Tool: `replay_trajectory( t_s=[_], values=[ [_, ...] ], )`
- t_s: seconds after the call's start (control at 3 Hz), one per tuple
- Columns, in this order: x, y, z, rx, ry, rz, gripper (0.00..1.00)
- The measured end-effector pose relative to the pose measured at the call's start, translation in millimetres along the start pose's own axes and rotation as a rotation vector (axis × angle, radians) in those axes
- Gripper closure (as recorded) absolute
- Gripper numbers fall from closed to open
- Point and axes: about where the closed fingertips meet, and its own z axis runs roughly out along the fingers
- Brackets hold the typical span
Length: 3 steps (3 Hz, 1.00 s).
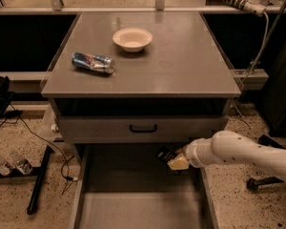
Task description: Place rxbar chocolate into middle drawer
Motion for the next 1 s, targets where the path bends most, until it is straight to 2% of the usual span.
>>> replay_trajectory(
  t_s=[0.33, 0.67, 1.0],
  values=[
    [8, -11, 22, 0.105, -0.03, -0.025, 1.0],
    [9, -11, 22, 0.104, -0.029, -0.025, 1.0],
    [28, 9, 44, 0.011, -0.011, 0.026, 1.0]
  ],
)
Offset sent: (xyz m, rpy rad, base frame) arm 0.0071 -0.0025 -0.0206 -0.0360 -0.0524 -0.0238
